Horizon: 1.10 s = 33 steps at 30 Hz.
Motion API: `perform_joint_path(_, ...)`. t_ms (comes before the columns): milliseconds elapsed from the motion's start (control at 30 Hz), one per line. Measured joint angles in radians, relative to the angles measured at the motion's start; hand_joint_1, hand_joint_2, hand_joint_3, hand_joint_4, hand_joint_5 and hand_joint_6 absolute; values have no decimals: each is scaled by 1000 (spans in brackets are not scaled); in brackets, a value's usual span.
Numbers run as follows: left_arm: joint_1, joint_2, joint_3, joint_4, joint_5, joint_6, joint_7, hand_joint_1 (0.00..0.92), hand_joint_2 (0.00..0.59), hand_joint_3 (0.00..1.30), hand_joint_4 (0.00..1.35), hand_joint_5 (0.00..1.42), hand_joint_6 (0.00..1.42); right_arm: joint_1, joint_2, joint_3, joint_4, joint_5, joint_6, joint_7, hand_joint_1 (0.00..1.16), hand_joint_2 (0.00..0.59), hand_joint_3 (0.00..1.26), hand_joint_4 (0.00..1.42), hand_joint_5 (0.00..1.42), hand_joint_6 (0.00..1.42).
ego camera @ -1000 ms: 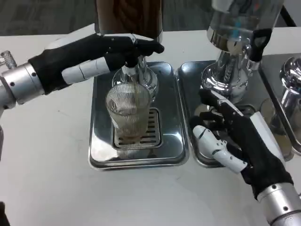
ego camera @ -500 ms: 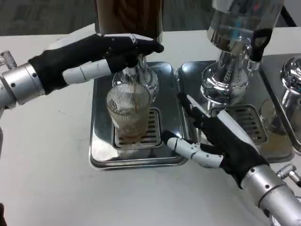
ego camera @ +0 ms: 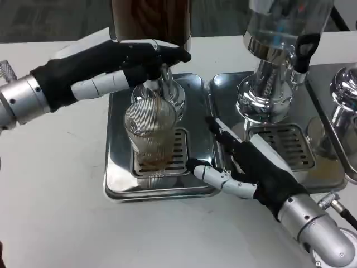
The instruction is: Grasp the cup under the faucet to collect the drink, then remove the cup.
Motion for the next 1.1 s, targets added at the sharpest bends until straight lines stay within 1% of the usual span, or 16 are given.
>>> perform_joint_path(167, 0, 0, -4, 0, 0, 0, 6, 0, 51, 251, 115, 118, 102, -26, 9, -4, 26, 0, -17, -29, 486, 224, 0, 0, 0, 0)
perform_joint_path(567, 1, 1, -9, -3, 0, -3, 13, 0, 51, 251, 116, 118, 103, -93, 20, -17, 94, 6, -34, -45, 479, 229, 0, 0, 0, 0)
perform_joint_path(833, 3, 3, -11, -8, 0, -4, 14, 0, 55, 251, 117, 118, 103, -176, 27, -27, 187, 8, -66, -55, 478, 232, 0, 0, 0, 0)
perform_joint_path(1100, 8, 7, -17, -14, 0, -8, 22, 0, 56, 253, 117, 118, 103, -208, 32, -32, 255, 10, -85, -67, 478, 232, 0, 0, 0, 0)
